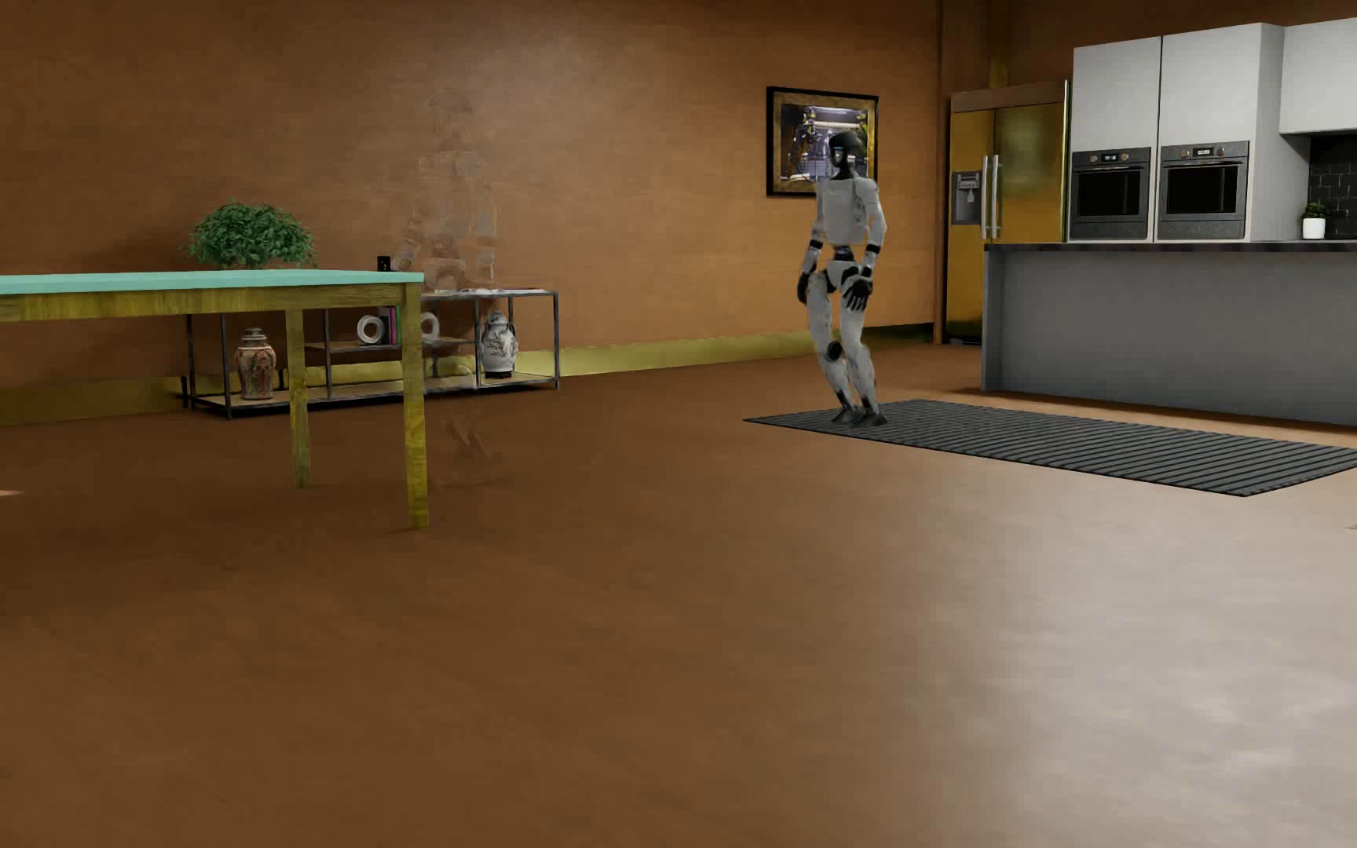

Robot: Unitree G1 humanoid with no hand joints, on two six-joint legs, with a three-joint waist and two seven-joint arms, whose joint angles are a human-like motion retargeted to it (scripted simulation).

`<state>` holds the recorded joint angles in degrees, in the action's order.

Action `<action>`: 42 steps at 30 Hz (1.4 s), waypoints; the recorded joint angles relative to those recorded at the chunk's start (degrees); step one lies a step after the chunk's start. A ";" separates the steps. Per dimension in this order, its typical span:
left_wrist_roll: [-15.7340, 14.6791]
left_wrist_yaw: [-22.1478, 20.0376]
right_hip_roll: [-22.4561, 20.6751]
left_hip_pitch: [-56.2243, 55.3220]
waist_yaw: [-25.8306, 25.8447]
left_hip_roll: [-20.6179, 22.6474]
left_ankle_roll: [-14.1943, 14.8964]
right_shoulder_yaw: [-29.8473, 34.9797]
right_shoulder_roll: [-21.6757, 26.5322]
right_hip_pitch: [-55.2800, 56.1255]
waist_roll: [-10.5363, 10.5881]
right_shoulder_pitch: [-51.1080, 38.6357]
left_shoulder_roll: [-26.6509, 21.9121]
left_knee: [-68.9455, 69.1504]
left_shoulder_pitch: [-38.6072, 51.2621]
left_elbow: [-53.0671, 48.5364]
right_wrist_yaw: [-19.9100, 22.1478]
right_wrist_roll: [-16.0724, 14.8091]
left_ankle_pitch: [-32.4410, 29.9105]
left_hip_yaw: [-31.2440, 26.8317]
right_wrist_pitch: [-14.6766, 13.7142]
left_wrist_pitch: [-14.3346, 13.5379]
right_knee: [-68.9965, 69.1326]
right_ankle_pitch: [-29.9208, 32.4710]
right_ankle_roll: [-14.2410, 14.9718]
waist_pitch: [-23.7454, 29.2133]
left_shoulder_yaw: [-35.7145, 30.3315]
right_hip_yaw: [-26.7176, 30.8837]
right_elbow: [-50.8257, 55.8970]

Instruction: Go to the light teal table

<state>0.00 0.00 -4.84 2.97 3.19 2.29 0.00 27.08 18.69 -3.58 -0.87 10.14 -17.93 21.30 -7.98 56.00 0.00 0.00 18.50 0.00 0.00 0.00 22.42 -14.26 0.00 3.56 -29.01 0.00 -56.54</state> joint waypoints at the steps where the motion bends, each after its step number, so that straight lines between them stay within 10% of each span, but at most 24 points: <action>1: 0.00 0.00 0.04 -0.14 0.05 0.05 0.00 0.07 0.00 0.03 -0.09 0.01 0.02 -0.08 -0.01 -0.07 0.00 0.00 0.31 0.00 0.00 0.00 0.01 -0.13 0.00 -0.01 -0.06 0.00 -0.03; 13: 0.00 0.00 0.59 -0.95 0.08 1.69 0.00 -2.07 0.73 3.09 -0.61 2.72 -0.54 -0.82 -2.99 1.99 0.00 0.00 1.31 0.00 0.00 0.00 4.35 -3.57 0.00 -0.34 -1.13 0.00 1.95; 20: 0.00 0.00 2.24 2.87 5.55 2.56 0.00 -4.05 0.92 27.44 -0.94 5.70 -1.47 1.14 -3.28 1.55 0.00 0.00 3.23 0.00 0.00 0.00 45.02 6.89 0.00 4.18 -1.16 0.00 0.75; 30: 0.00 0.00 3.91 9.92 7.54 -0.67 0.00 5.72 -1.31 30.18 0.80 12.41 -1.77 1.61 -1.28 -6.56 0.00 0.00 2.03 0.00 0.00 0.00 4.00 10.28 0.00 4.55 5.40 0.00 -9.61; 32: 0.00 0.00 2.22 11.58 5.72 -2.55 0.00 4.94 -1.00 31.10 3.60 10.81 -0.25 2.62 -3.28 -6.75 0.00 0.00 -2.73 0.00 0.00 0.00 8.81 15.86 0.00 4.26 7.31 0.00 -9.57; 37: 0.00 0.00 -2.64 -1.51 2.39 -2.98 0.00 -0.73 1.98 20.36 7.42 1.86 0.51 31.98 -8.83 -0.93 0.00 0.00 -27.28 0.00 0.00 0.00 10.03 6.27 0.00 3.77 -2.26 0.00 -3.11; 42: 0.00 0.00 -6.04 -27.10 -4.79 0.84 0.00 -14.04 5.93 6.56 6.97 -6.51 1.74 56.52 -10.93 5.21 0.00 0.00 -15.01 0.00 0.00 0.00 5.95 -0.74 0.00 4.78 -6.53 0.00 8.83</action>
<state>0.00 0.00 -10.88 -24.14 -1.59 3.13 0.00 13.03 24.62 2.98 6.10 3.63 -16.19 77.81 -18.91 61.21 0.00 0.00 3.49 0.00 0.00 0.00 28.37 -15.00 0.00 8.34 -35.54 0.00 -47.71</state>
